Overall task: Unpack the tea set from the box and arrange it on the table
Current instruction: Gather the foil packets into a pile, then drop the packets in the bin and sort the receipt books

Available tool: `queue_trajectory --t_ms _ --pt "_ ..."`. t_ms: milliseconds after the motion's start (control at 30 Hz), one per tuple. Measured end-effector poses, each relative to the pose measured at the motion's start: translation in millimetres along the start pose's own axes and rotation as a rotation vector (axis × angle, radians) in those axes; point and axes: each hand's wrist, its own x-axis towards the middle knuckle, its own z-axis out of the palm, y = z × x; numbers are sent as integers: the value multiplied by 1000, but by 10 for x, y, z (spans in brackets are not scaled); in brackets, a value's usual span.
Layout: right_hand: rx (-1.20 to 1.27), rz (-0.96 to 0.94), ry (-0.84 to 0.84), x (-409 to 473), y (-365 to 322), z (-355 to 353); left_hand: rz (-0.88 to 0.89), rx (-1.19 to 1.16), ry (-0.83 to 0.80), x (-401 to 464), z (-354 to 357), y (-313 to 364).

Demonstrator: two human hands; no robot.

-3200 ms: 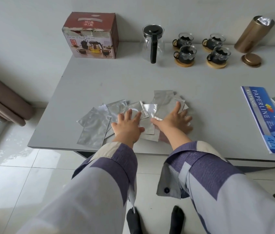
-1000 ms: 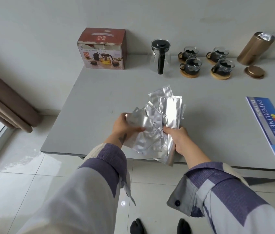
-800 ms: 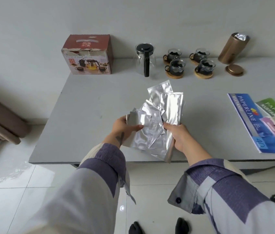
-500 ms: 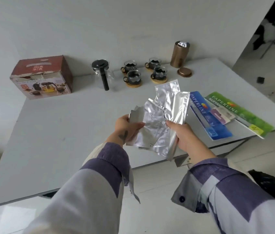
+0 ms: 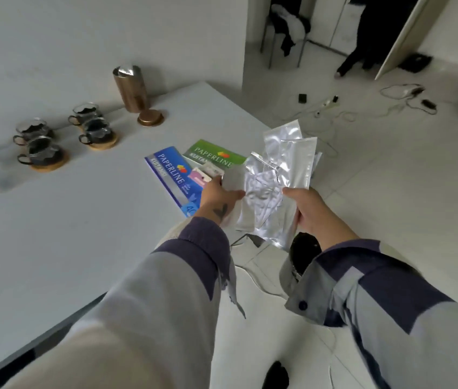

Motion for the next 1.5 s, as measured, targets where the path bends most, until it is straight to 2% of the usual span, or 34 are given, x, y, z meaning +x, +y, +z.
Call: queue_trajectory --t_ms 133,333,467,633,700,800,933,1000,1100,1300,1500 --pt "5 0 126 298 25 -807 -1 19 -101 165 925 181" --pt "35 -9 303 744 183 -1607 -13 76 -182 496 2054 229" --pt "65 35 478 1205 636 -1952 13 138 -204 817 2836 -36" --pt "185 67 617 1873 1364 -2177 31 47 -210 1221 3692 -640" --pt "201 92 628 2132 1709 -2211 32 59 -261 1410 3939 -1013" --pt "53 236 459 2410 2298 -2262 23 153 -399 1602 4200 -1521" --pt "-196 328 269 2492 2643 -2294 13 397 -549 1634 4347 -1831" --pt "-250 358 211 2491 2619 -2278 14 481 -594 1604 4349 -1821" --pt "-270 350 144 2395 2446 -2218 116 569 -601 1490 4254 -1629" --pt "-432 240 122 1972 1631 -2172 66 577 -567 1270 3833 -934" --pt "-543 87 81 1483 583 -2022 138 526 -448 951 3034 30"
